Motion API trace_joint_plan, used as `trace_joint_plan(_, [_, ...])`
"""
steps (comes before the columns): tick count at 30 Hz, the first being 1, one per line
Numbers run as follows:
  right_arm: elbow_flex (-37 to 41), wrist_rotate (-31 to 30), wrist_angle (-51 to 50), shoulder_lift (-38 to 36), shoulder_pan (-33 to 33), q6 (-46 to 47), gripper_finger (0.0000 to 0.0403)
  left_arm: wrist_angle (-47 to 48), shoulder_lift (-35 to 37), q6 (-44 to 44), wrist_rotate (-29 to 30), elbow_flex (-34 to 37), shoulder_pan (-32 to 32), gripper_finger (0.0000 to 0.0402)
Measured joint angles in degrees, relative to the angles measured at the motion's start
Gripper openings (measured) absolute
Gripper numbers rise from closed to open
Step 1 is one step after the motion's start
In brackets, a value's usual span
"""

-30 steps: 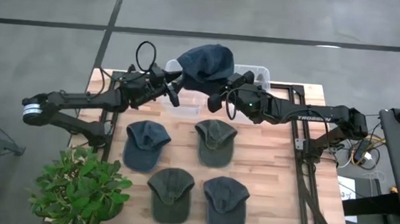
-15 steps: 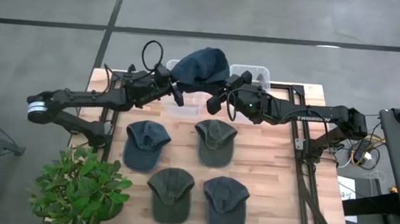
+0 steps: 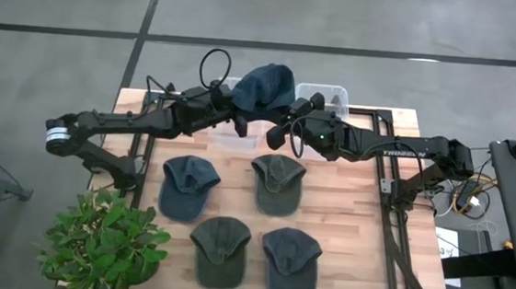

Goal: Pick & Place hat
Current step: Put the top right blue cap into the left transparent bin

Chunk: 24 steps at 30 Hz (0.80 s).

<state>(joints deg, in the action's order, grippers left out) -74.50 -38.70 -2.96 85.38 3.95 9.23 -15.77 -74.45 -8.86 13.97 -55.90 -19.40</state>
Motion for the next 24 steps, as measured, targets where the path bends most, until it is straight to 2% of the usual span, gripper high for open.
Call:
trace_joint_plan(9, [0.0,1.1,-1.7,-0.1,0.2,-3.7,0.0022,4.8,2.7,-0.2,3.7,0.0,0.2,0.0003])
trace_joint_plan(17, [-0.1,0.1,-12.3,-1.7,1.1,0.8,0.009,11.4,4.9,-3.4,17.3,0.1,-0.3,0.0002])
trace_joint_plan(24, [-0.1,-0.5,-16.4,-3.8,1.5,-0.2,0.0141,18.0,5.7,-15.3,18.0,0.1,-1.3,0.0001])
